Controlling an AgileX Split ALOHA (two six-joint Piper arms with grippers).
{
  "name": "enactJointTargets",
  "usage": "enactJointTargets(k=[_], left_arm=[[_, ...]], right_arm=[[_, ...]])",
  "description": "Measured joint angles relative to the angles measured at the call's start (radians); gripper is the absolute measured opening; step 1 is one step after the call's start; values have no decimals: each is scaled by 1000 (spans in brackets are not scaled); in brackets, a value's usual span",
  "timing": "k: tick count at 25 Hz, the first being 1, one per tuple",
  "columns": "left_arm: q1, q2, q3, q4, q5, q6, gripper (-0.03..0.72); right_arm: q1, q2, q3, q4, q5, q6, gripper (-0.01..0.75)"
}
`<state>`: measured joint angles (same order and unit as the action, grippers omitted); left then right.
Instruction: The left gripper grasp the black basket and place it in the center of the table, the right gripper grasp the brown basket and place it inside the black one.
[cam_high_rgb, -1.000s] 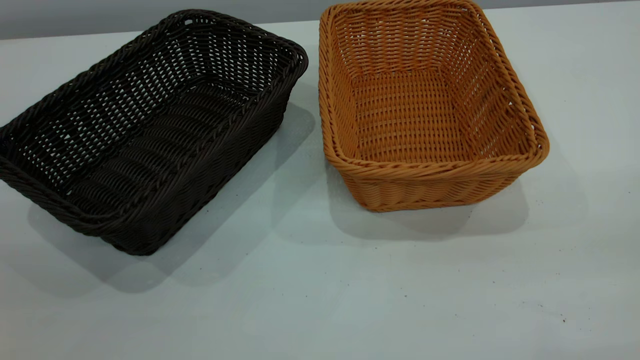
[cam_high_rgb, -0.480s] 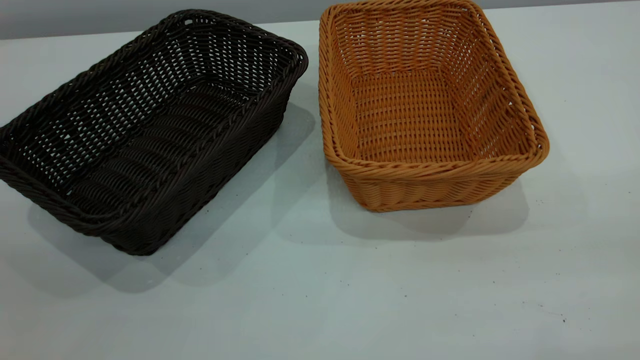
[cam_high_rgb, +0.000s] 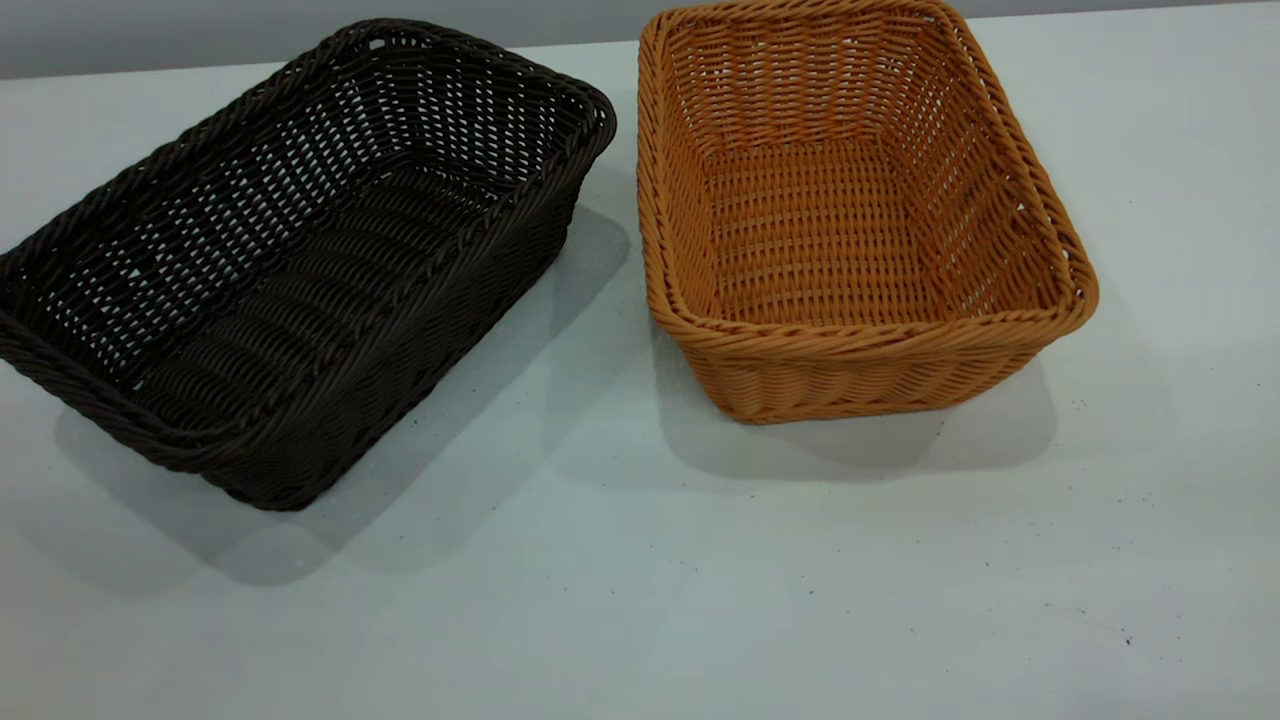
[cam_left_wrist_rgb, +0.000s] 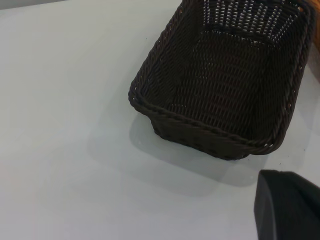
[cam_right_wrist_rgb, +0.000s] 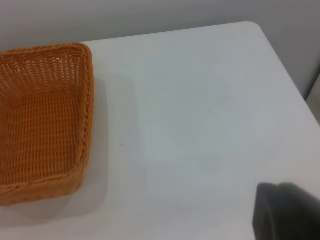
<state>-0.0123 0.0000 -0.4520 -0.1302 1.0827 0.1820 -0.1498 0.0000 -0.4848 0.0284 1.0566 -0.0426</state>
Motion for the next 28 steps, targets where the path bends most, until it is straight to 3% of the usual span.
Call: enactJointTargets(k=[28], left_arm=[[0,0,-4,-22,-7,1,-1]], right_arm=[[0,0,0,14,0,4,0]])
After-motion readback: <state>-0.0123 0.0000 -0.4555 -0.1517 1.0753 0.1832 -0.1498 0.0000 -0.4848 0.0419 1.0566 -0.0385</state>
